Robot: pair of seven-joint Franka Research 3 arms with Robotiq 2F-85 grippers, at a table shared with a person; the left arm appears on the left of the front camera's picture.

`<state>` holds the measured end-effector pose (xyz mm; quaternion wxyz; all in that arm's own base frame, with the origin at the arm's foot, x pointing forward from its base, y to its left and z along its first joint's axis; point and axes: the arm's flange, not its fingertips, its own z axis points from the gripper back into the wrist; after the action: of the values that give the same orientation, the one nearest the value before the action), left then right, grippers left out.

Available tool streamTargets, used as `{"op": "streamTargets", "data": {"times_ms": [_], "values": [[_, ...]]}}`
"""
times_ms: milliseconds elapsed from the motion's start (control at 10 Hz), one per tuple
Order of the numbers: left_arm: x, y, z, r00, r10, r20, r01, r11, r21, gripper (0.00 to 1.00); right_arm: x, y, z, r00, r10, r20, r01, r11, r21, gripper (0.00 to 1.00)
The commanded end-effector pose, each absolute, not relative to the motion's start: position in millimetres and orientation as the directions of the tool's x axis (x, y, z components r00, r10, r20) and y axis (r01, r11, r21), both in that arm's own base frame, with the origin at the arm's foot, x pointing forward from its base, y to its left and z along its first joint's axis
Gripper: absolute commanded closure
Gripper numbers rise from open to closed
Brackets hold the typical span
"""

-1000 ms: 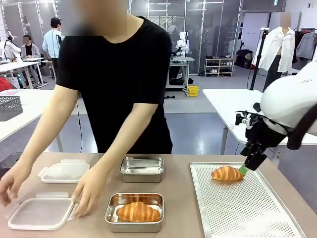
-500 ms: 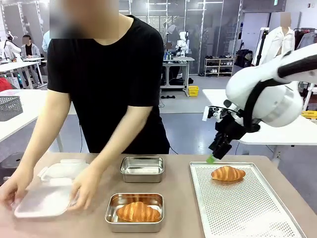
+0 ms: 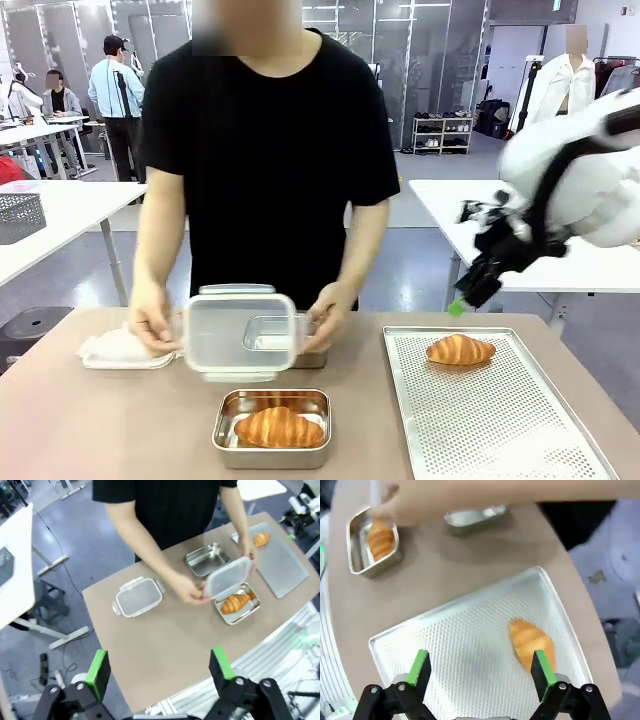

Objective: Place the bread into the airtight container.
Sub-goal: Pick up a Butter Roll and place it into an empty Airtight Container.

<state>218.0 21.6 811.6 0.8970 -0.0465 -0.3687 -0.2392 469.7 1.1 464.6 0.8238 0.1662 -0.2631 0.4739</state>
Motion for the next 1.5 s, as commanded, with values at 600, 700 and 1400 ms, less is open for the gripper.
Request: {"op": "streamTargets", "data": {"times_ms": [600, 700, 1400], "values": [[217.9, 20.6, 812.6, 0.613, -0.396, 0.684, 0.463, 0.881, 0.096, 0.0, 213.2, -218.7, 380.0, 0.569, 0.095, 0.817, -0.486, 0.84, 0.241, 0.0], [217.9, 20.6, 812.6, 0.613, -0.396, 0.684, 0.463, 0.881, 0.096, 0.0, 213.9, -215.6, 372.8, 0.594, 0.031, 0.804, -0.447, 0.844, 0.298, 0.0], [217.9, 20.6, 812.6, 0.613, -0.396, 0.684, 0.463, 0.881, 0.096, 0.0, 237.1, -268.4, 418.5, 0.578, 0.088, 0.811, -0.464, 0.853, 0.238, 0.0]]}}
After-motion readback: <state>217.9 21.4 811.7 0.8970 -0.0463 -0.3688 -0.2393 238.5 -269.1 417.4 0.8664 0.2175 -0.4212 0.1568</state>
